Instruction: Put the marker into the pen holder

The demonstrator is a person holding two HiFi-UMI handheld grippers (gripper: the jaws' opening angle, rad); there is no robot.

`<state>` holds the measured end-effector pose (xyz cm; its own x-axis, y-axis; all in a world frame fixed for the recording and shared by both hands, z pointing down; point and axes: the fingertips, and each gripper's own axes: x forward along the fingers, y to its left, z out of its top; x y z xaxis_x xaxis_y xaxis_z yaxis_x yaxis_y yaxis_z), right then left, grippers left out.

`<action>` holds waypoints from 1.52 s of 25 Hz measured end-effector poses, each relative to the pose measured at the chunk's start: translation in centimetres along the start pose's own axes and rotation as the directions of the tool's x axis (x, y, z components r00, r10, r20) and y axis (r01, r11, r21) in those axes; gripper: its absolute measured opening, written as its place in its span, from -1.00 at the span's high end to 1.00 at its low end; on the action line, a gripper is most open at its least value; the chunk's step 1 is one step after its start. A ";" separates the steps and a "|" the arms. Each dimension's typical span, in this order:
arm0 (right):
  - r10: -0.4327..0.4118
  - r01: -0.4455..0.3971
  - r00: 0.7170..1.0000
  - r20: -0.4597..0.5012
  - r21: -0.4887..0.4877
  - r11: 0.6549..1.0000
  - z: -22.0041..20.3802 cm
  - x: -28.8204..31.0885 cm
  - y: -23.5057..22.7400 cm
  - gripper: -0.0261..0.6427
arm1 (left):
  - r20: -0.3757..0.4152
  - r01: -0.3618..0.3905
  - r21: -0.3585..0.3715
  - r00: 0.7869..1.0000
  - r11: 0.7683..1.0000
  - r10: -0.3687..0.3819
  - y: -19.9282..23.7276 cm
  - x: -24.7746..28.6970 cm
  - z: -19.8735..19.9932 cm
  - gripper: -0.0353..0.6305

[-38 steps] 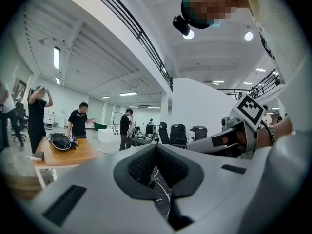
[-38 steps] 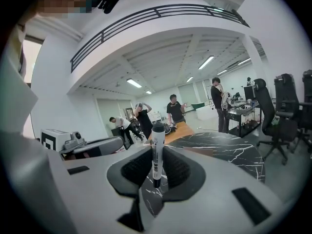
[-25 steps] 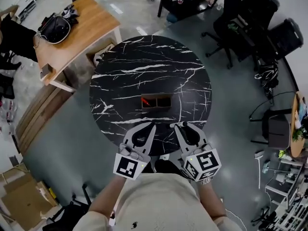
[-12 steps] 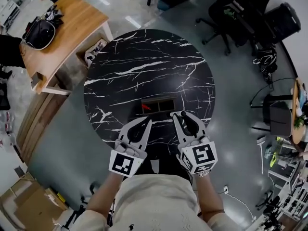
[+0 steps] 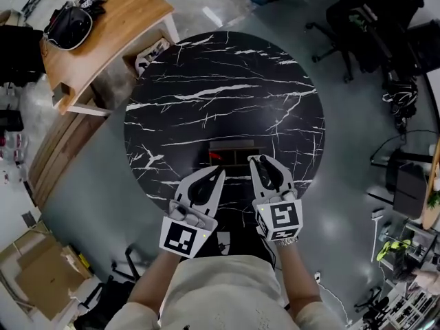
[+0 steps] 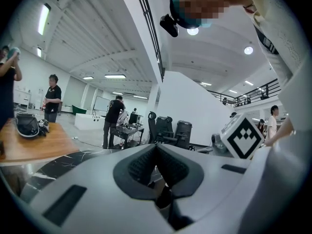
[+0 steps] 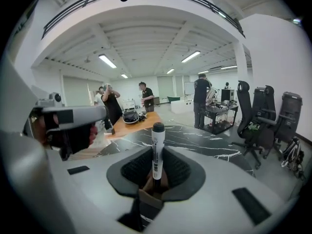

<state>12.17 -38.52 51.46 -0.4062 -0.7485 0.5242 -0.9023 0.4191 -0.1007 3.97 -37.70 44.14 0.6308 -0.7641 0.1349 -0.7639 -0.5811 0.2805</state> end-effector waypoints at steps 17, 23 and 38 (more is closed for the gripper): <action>0.028 -0.035 0.992 -0.121 -0.061 0.998 -9.7 6.4 0.0 0.68 | -0.050 -0.051 -0.004 0.997 0.999 0.050 0.3 0.6 -3.7 0.87; -0.010 0.002 0.991 -0.132 -0.055 0.999 -10.1 6.8 -0.1 0.68 | -0.064 -0.056 0.007 0.996 0.998 0.056 0.1 0.2 -4.2 0.87; -0.138 0.138 0.990 -0.003 -0.015 0.990 -4.7 1.9 -1.5 0.67 | -0.043 -0.055 0.020 0.998 0.998 0.056 -1.0 -1.1 -3.1 0.87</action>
<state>13.46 -38.17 56.55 -0.2774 -0.7975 0.5357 -0.9474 0.3198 -0.0146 4.50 -35.41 46.64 0.5925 -0.7826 0.1912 -0.8000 -0.5436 0.2539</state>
